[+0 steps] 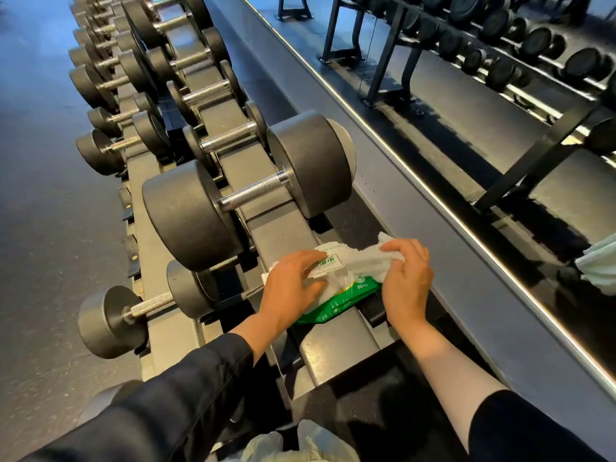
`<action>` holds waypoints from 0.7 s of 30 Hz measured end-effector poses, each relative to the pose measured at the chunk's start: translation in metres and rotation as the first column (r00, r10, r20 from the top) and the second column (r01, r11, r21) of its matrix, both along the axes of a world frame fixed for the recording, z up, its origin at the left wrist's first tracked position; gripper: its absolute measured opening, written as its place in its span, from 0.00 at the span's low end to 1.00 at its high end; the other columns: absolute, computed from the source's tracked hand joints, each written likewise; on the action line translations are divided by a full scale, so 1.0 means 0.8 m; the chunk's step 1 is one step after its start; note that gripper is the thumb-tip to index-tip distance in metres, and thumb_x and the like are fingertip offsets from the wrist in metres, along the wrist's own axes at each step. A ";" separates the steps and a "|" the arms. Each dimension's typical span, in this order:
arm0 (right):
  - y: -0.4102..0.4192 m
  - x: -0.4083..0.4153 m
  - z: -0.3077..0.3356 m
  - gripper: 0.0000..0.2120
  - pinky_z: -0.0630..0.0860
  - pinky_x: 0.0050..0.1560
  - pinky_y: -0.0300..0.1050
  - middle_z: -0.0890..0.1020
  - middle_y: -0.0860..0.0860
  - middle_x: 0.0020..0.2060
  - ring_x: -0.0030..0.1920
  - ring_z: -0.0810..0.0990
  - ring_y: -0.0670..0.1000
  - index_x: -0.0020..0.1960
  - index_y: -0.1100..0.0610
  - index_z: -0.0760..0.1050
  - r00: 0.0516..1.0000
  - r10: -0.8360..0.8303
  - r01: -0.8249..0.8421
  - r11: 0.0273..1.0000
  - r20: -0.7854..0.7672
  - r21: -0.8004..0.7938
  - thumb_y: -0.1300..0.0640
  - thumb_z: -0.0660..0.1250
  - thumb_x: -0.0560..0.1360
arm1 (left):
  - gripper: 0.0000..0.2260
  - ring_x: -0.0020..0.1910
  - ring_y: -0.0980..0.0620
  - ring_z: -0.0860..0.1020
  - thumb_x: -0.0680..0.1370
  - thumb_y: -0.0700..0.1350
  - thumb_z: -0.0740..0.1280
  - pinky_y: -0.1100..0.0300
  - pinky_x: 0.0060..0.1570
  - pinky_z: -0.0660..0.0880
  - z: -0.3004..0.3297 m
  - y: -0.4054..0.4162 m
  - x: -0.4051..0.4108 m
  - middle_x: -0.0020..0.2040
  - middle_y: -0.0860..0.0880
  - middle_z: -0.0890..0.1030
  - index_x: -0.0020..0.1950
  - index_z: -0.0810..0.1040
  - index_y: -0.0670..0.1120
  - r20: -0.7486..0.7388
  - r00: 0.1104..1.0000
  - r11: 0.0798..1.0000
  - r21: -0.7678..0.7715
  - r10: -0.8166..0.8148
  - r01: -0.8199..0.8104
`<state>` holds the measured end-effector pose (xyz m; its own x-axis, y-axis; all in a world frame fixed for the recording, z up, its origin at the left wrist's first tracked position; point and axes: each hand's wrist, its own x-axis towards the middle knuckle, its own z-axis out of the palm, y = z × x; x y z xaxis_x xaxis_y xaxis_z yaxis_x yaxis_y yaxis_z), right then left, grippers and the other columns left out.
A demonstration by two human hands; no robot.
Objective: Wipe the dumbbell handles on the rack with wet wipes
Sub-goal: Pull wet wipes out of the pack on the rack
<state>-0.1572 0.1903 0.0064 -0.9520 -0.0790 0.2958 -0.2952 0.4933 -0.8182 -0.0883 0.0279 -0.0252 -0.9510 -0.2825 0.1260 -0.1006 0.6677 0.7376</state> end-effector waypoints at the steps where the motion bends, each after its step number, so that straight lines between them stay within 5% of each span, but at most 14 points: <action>1: -0.004 -0.002 0.000 0.15 0.77 0.43 0.37 0.71 0.48 0.50 0.56 0.73 0.50 0.48 0.57 0.75 1.000 0.018 -0.018 1.000 -0.005 0.009 0.73 0.57 0.73 | 0.22 0.61 0.52 0.74 0.72 0.47 0.73 0.56 0.62 0.71 -0.001 0.003 0.000 0.63 0.51 0.77 0.65 0.76 0.50 0.015 0.999 0.998 -0.051 -0.032 0.033; 7: -0.022 -0.008 -0.004 0.12 0.75 0.45 0.37 0.74 0.53 0.53 0.55 0.72 0.51 0.54 0.60 0.76 0.991 0.123 -0.118 0.990 -0.056 0.081 0.70 0.59 0.76 | 0.21 0.59 0.48 0.76 0.74 0.43 0.71 0.51 0.56 0.76 -0.008 0.001 -0.001 0.62 0.50 0.78 0.66 0.75 0.49 0.016 0.999 0.952 -0.302 -0.043 0.046; 10: -0.022 -0.025 0.005 0.16 0.73 0.45 0.34 0.74 0.55 0.54 0.57 0.72 0.53 0.55 0.60 0.76 0.998 0.027 -0.026 0.999 -0.053 0.026 0.73 0.57 0.74 | 0.19 0.47 0.46 0.81 0.73 0.41 0.71 0.50 0.45 0.79 -0.007 -0.007 -0.007 0.54 0.48 0.81 0.63 0.78 0.50 -0.002 1.000 0.941 -0.337 -0.021 0.019; 14: -0.023 -0.036 0.004 0.14 0.73 0.46 0.38 0.75 0.59 0.54 0.56 0.72 0.55 0.54 0.62 0.76 0.988 0.103 -0.094 0.992 -0.114 0.081 0.73 0.59 0.74 | 0.18 0.33 0.47 0.79 0.69 0.42 0.75 0.54 0.26 0.77 -0.012 -0.007 -0.009 0.48 0.48 0.79 0.55 0.74 0.49 -0.037 0.999 0.906 -0.424 -0.040 0.020; 17: -0.025 -0.034 -0.006 0.13 0.75 0.47 0.41 0.75 0.58 0.54 0.55 0.71 0.54 0.54 0.62 0.76 0.981 0.157 -0.148 0.985 -0.113 0.087 0.72 0.59 0.75 | 0.20 0.47 0.45 0.81 0.69 0.41 0.74 0.51 0.42 0.81 -0.027 -0.001 0.001 0.56 0.45 0.79 0.59 0.75 0.46 -0.066 0.989 0.902 -0.421 -0.134 0.095; 19: -0.026 -0.040 -0.007 0.14 0.77 0.48 0.43 0.74 0.57 0.54 0.56 0.72 0.55 0.54 0.61 0.76 0.987 0.113 -0.112 0.994 -0.118 0.014 0.71 0.57 0.74 | 0.21 0.63 0.46 0.74 0.75 0.45 0.67 0.52 0.64 0.71 -0.036 -0.003 0.013 0.65 0.44 0.75 0.67 0.72 0.43 -0.064 0.981 0.900 -0.411 -0.185 0.143; 21: -0.030 -0.046 -0.004 0.14 0.78 0.49 0.44 0.73 0.57 0.55 0.58 0.73 0.56 0.54 0.61 0.75 0.988 0.067 -0.072 0.997 -0.141 -0.033 0.70 0.56 0.74 | 0.24 0.70 0.48 0.66 0.79 0.53 0.59 0.53 0.71 0.59 -0.040 -0.005 0.025 0.71 0.45 0.69 0.72 0.68 0.44 -0.059 0.980 0.900 -0.411 -0.189 0.148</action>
<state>-0.1939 0.1666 0.0031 -0.8935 -0.1297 0.4300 -0.4408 0.4367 -0.7842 -0.0680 0.0243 -0.0569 -0.9576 -0.0251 0.2870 0.0969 0.9101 0.4029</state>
